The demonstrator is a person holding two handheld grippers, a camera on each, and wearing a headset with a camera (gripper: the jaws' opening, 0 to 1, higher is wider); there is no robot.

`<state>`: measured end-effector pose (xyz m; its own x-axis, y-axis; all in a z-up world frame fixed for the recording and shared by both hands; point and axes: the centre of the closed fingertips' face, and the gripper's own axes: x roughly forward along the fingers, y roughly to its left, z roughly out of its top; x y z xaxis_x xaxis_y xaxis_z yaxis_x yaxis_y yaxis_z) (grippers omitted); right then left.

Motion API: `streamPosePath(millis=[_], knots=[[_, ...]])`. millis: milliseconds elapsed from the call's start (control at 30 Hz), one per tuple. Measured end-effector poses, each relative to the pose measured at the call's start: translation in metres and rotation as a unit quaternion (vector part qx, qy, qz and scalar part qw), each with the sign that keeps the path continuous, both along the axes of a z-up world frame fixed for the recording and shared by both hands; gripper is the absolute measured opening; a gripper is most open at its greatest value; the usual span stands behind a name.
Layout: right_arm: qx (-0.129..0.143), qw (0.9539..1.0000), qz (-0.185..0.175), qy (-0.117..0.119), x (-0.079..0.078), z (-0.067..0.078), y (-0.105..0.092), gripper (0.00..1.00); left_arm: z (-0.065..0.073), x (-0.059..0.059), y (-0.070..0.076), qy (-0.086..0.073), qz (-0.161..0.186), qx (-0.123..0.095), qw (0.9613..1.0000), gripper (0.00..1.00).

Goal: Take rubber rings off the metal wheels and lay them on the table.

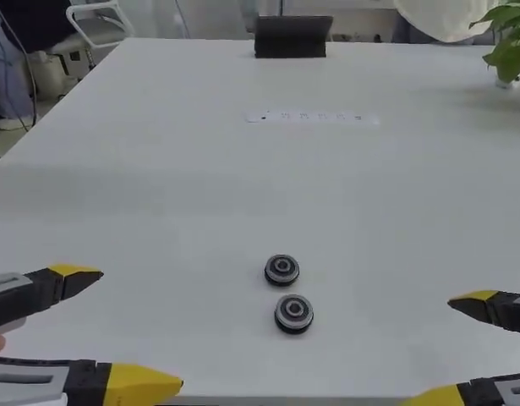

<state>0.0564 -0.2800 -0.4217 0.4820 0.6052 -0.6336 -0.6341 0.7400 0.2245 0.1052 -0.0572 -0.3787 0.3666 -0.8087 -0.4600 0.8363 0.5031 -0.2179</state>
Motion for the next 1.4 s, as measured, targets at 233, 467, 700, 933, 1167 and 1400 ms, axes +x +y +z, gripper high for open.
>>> streamPosePath(millis=[233, 467, 700, 933, 1167, 1400], knots=[[0.004, 1.0, -0.001, 0.002, 0.0, 0.0, 0.001, 0.96, 0.001, 0.001, 0.0, 0.002, 0.003, -0.008, 1.0, 0.97], [0.007, 0.9999, -0.007, -0.001, 0.001, 0.002, 0.0, 0.96, 0.0, 0.001, 0.0, 0.005, 0.003, -0.011, 0.9999, 0.97], [0.009, 1.0, -0.004, 0.0, 0.001, 0.001, 0.001, 0.96, 0.001, 0.002, 0.001, 0.005, 0.006, -0.013, 0.9999, 0.97], [0.016, 0.9998, -0.01, -0.01, 0.003, 0.006, 0.001, 0.97, 0.009, 0.002, -0.002, -0.031, -0.007, -0.013, 0.9994, 0.95], [0.033, 0.999, -0.022, -0.021, 0.006, 0.015, -0.001, 0.97, 0.02, -0.004, -0.017, -0.042, -0.02, -0.03, 0.9985, 0.98], [0.045, 0.998, -0.02, -0.04, 0.012, 0.031, -0.001, 0.99, 0.023, -0.001, -0.018, -0.054, -0.034, -0.013, 0.9979, 0.96]])
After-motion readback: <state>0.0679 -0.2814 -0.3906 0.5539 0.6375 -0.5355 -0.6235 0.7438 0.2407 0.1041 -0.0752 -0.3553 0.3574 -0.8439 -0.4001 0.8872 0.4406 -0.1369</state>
